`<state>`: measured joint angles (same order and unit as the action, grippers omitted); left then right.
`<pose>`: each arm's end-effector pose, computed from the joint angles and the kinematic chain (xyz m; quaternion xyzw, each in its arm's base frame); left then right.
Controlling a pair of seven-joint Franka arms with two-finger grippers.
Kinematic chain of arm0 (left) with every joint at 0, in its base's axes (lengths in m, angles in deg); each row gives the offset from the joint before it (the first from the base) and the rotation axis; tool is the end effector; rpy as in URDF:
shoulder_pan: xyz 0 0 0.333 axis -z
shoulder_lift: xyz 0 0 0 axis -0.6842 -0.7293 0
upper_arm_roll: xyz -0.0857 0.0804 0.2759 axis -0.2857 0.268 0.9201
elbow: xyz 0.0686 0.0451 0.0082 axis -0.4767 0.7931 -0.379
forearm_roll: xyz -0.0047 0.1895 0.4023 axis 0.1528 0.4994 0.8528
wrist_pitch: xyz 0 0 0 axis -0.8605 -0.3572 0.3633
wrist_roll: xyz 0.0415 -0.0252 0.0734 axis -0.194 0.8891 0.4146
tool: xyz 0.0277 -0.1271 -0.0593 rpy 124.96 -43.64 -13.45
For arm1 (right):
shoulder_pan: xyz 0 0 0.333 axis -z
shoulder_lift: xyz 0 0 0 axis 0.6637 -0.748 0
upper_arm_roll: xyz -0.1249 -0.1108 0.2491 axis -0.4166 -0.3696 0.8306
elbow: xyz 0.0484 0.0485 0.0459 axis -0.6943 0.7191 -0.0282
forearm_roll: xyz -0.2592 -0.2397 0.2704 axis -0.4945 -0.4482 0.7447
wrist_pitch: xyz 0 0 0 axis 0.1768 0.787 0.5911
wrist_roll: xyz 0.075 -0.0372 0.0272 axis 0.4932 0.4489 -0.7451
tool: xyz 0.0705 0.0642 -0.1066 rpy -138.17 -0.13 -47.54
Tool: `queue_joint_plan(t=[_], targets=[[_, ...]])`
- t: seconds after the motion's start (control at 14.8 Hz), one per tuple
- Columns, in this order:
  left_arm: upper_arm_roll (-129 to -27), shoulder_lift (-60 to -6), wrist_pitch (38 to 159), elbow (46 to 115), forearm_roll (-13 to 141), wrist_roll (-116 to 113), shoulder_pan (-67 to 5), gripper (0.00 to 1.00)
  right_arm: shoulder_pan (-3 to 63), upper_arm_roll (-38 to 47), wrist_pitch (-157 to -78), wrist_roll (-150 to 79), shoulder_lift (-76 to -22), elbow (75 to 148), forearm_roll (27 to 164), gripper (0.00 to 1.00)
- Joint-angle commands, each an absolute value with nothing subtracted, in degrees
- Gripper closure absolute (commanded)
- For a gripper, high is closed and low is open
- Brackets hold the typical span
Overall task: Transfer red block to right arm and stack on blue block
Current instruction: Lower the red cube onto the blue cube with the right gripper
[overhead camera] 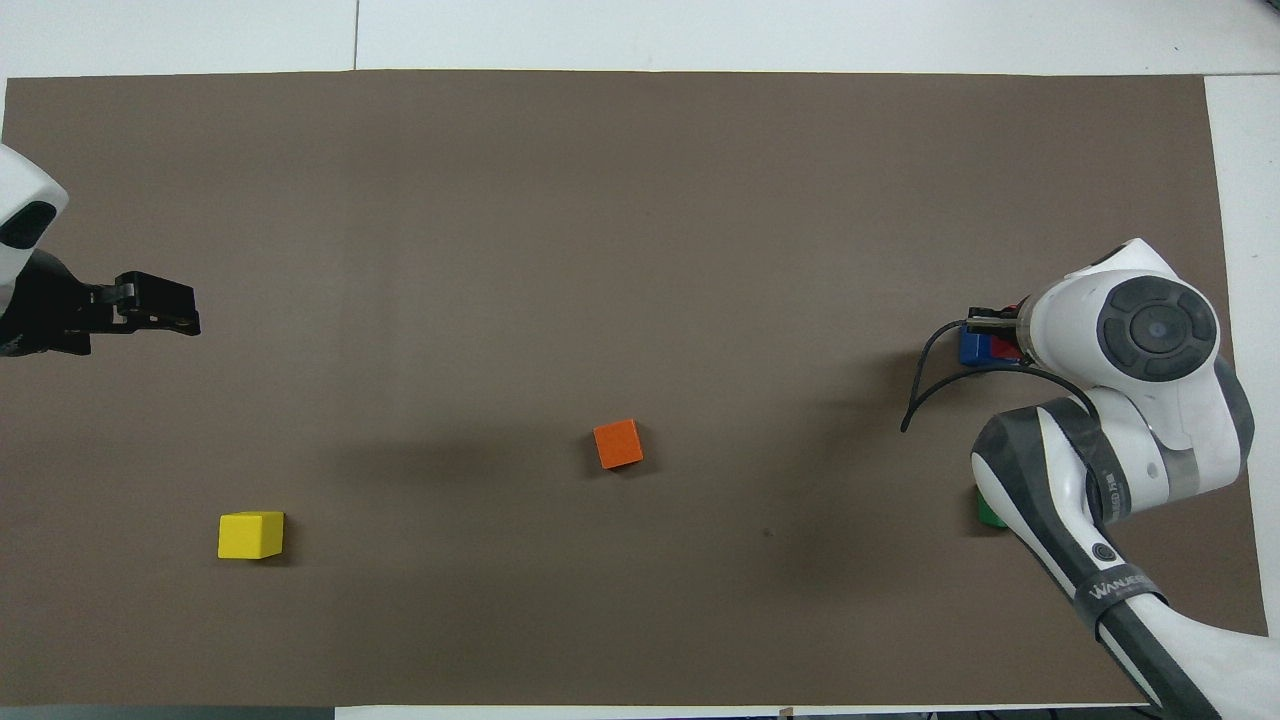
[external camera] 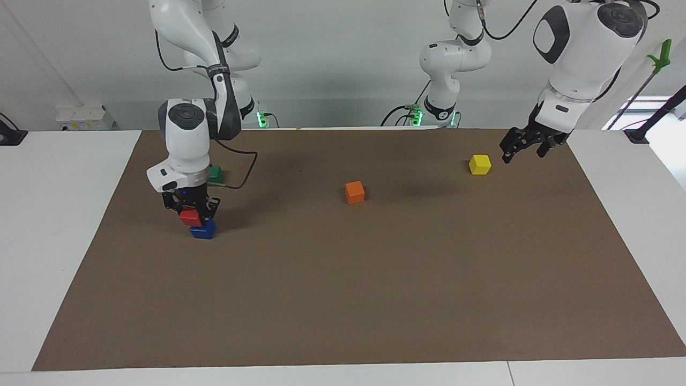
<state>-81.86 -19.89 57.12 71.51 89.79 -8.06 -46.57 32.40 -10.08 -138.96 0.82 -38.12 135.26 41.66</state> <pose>0.5959 -0.0321 0.5195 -0.9986 -0.0521 0.0027 0.0070 0.5937 0.0095 0.2697 0.9839 -0.0827 0.0983 0.1243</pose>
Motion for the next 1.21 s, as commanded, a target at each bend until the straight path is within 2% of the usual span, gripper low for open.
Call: queue_joint_plan(t=[0.0,0.13,0.34,0.81,1.14], targets=[[-82.16,-19.98,56.68,70.87,90.79,-8.18,-47.57,0.00,33.06,-9.67,-142.72,3.29,-37.80,137.49,39.97,1.00],[-81.98,-19.90,56.59,71.22,90.70,-8.09,-46.17,0.00,33.50,-9.67,-145.80,3.12,-37.71,138.90,39.97,1.00],[-76.55,-19.98,55.62,70.61,90.62,-8.09,-40.55,0.00,33.76,-9.67,-146.42,3.29,-37.71,139.52,39.97,1.00],[-76.71,-20.24,52.11,69.03,90.88,-8.71,-40.36,0.00,35.34,-9.67,-149.15,2.85,-37.71,140.58,39.97,1.00],[-76.62,-20.51,53.86,68.76,90.44,-11.68,-40.71,0.00,35.34,-9.58,-149.33,3.73,-37.71,140.57,39.97,1.00]])
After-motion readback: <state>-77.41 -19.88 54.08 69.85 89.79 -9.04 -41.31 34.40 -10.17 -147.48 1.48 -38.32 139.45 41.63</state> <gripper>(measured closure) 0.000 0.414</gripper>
